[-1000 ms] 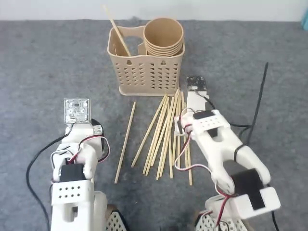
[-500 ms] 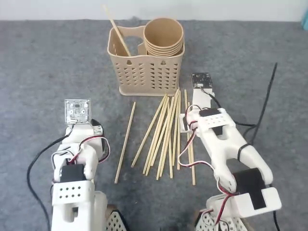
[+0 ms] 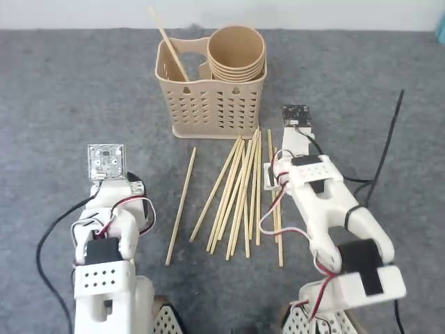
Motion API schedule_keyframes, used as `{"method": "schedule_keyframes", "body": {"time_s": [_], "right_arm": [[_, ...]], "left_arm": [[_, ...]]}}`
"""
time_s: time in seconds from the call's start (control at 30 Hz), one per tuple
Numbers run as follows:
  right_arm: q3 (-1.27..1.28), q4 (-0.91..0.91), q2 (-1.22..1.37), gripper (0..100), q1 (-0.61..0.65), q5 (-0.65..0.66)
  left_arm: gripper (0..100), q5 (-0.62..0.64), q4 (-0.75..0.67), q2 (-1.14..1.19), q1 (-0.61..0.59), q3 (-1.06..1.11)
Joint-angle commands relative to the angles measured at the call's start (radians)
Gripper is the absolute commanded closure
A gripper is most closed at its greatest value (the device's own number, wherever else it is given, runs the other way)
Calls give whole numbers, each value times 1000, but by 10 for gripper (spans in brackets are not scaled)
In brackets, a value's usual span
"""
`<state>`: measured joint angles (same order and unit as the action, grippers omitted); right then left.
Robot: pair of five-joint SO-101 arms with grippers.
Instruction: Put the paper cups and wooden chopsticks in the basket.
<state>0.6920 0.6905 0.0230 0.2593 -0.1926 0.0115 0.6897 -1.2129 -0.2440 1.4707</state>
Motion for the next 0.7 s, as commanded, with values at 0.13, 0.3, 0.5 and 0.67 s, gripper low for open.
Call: {"method": "schedule_keyframes", "body": {"time_s": [0.13,0.3,0.5,0.67], "right_arm": [[-213,117,142,919,-4,14],[-227,143,154,998,-4,14],[-216,272,2,990,7,14],[-222,390,-328,991,13,14]], "left_arm": [[987,0,-23,-26,-9,-8],[987,0,-26,-26,-12,-8],[987,0,-28,-26,-14,-5],[987,0,-28,-28,-14,-4]]}}
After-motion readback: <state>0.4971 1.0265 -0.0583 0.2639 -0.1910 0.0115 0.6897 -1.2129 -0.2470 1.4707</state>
